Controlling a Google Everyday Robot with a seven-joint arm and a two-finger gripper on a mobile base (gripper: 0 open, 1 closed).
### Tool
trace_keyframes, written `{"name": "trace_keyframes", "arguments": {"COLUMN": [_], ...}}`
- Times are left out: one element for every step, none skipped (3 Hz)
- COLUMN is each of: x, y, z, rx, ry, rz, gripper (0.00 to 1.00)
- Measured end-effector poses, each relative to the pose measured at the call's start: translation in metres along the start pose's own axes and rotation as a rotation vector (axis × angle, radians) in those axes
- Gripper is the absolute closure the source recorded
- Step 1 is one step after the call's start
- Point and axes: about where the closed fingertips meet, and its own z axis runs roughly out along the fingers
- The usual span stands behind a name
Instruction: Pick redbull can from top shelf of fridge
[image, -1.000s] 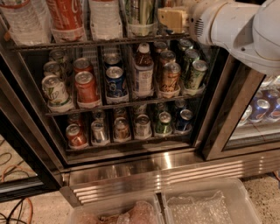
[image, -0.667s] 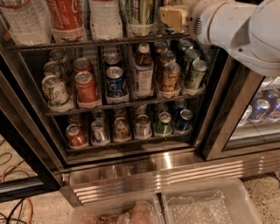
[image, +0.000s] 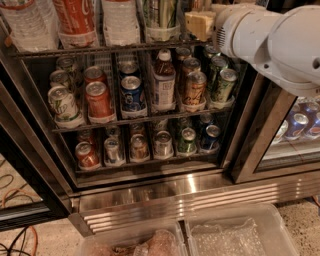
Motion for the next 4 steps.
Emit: {"name": "trace_keyframes", "arguments": {"x": [0.009, 0.004, -0.001, -0.006], "y": [0.000, 0.000, 0.004, 0.007], "z": [0.001, 0.001, 0.007, 0.011], "rx": [0.034, 0.034, 0.048, 0.057], "ry": [0.010, 0.010, -0.010, -0.025], "rz": [0.003, 0.003, 0.014, 0.016], "gripper": [0.46, 0.47, 0.65, 0.88]}}
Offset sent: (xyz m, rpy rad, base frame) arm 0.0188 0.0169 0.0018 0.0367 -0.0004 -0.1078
